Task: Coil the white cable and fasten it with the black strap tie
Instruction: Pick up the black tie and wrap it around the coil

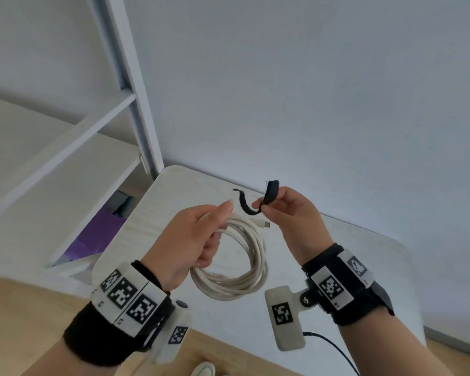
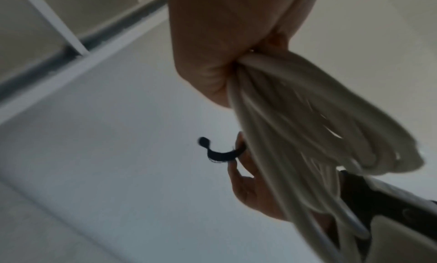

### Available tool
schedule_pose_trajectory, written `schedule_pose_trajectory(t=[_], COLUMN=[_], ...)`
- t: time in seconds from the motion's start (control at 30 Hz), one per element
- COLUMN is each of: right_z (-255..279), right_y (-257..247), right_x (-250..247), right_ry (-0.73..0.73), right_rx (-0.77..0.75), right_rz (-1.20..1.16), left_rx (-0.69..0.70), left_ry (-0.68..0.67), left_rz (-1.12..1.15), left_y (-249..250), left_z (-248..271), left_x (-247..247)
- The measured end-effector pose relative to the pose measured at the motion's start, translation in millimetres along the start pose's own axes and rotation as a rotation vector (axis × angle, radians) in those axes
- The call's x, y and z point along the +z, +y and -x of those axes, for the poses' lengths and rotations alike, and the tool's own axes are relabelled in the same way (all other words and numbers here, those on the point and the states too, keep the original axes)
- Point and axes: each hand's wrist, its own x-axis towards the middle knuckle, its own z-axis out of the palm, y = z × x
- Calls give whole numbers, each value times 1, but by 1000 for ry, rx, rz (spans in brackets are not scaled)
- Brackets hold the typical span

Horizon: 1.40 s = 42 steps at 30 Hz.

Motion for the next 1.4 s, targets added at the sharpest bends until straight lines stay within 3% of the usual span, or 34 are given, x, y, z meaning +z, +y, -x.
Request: schedule_pose_trajectory(t=[0.23, 0.47, 0.6, 0.87, 1.13, 1.4], right_z=[49, 86, 97, 108, 107, 106], right_y=[-33, -55, -62, -73, -76, -72], right_x=[-20, -37, -45, -50, -43, -38], right_ry=[49, 191, 240, 81, 65, 155], right_rx=[-49, -85, -186, -438, -379, -205], right_rz=[-81, 68, 214, 500, 416, -213], left_rx=[72, 103, 112, 129, 122, 98], left_ry=[-123, -257, -283, -336, -353, -277], left_rz=[-63, -92, -109, -97, -155, -202], left_y=[28, 45, 49, 56, 59, 55], left_z=[15, 26, 27, 28, 21, 12], left_x=[52, 90, 100, 98, 92, 95])
